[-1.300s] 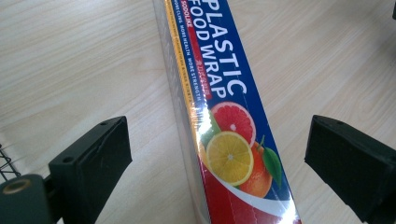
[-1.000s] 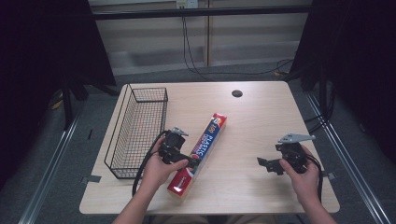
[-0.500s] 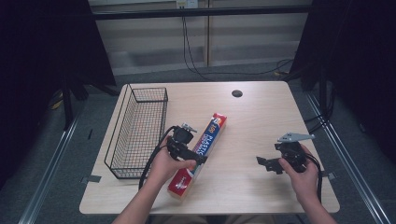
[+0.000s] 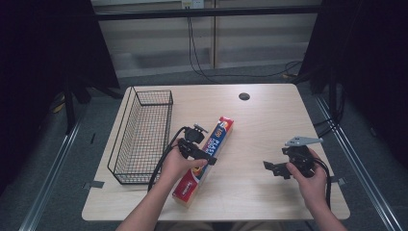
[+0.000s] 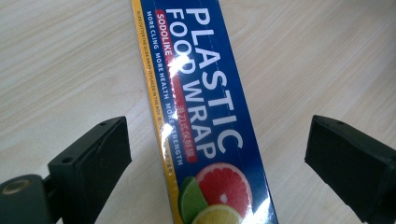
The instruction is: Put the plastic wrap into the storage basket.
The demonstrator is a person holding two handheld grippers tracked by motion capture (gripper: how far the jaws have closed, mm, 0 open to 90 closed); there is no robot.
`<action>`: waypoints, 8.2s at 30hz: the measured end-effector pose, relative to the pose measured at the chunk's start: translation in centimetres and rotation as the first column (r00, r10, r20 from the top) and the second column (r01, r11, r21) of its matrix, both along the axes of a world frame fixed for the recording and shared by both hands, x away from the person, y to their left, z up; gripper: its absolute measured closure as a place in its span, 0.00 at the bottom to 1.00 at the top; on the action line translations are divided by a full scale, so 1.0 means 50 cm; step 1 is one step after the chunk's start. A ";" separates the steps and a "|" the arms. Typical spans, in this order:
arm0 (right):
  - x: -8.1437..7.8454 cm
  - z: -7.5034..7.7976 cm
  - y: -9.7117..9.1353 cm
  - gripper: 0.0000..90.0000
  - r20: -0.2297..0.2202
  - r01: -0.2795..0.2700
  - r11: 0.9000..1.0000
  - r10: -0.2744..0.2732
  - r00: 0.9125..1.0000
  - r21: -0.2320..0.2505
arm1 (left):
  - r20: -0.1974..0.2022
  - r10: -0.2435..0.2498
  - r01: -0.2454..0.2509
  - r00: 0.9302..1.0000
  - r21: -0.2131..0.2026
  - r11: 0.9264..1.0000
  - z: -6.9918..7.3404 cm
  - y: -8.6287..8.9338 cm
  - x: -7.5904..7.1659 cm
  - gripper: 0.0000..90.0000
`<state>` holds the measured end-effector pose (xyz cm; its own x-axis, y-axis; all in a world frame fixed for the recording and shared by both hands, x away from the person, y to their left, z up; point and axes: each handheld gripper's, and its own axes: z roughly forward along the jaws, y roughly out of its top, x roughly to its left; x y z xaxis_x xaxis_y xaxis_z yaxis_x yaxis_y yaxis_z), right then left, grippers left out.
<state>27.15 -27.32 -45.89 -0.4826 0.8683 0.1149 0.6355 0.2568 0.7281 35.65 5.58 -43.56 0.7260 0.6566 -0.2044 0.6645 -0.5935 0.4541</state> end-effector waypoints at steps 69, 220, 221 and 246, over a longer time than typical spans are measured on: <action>-0.004 0.001 -0.008 0.06 -0.006 0.010 1.000 -0.010 1.000 0.013 | -0.081 0.052 -0.035 0.995 0.195 0.980 -0.051 -0.055 0.034 0.33; -0.010 0.011 -0.016 0.06 0.005 0.038 0.998 -0.039 0.999 0.056 | -0.020 0.513 -0.503 0.858 0.166 0.848 0.202 0.213 0.100 0.47; -0.011 0.011 -0.015 0.06 0.004 0.038 0.998 -0.038 0.999 0.054 | -0.017 0.516 -0.507 0.856 0.166 0.846 0.202 0.216 0.100 0.47; -0.013 0.010 -0.012 0.06 0.007 0.033 0.998 -0.033 0.999 0.056 | -0.017 0.602 -0.590 0.799 0.175 0.788 0.173 0.253 0.104 0.47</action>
<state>26.49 -27.93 -45.37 -0.4550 0.8760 0.1599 0.6369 0.1946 0.7460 40.87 18.25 -34.93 0.1682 0.9807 -0.0991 0.9348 -0.1268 0.3319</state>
